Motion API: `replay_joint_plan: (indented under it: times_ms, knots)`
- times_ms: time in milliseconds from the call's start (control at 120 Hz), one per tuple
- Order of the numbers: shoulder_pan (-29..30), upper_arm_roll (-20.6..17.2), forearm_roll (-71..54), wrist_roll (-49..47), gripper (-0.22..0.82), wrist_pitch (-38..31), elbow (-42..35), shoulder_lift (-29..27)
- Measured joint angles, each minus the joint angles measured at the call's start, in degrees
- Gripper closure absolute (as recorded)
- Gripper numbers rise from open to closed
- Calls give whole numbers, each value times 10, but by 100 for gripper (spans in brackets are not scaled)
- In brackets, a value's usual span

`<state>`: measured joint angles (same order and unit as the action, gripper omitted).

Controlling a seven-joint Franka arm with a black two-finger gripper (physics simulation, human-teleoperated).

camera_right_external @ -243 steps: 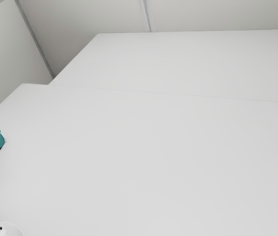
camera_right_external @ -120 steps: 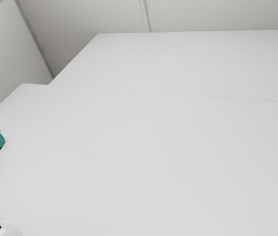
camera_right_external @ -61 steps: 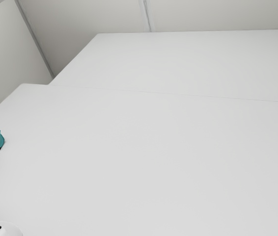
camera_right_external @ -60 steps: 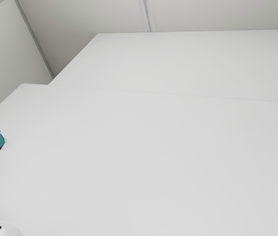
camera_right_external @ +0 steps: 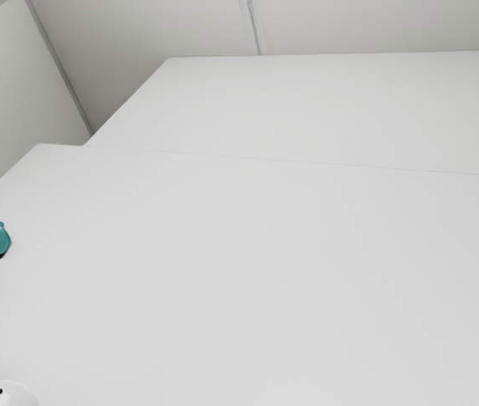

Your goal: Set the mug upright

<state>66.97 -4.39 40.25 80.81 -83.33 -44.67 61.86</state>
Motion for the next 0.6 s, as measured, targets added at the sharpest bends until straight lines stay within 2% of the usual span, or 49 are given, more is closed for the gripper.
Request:
replay_joint_plan:
  times_ms: [200, 417, 600]
  knots:
    - [0, -10, 0, 4, 40, 6, 0, 0]
    - [4, -16, 0, 7, 64, 11, 1, -3]
    - [4, -30, 0, 9, 74, 15, 13, -15]
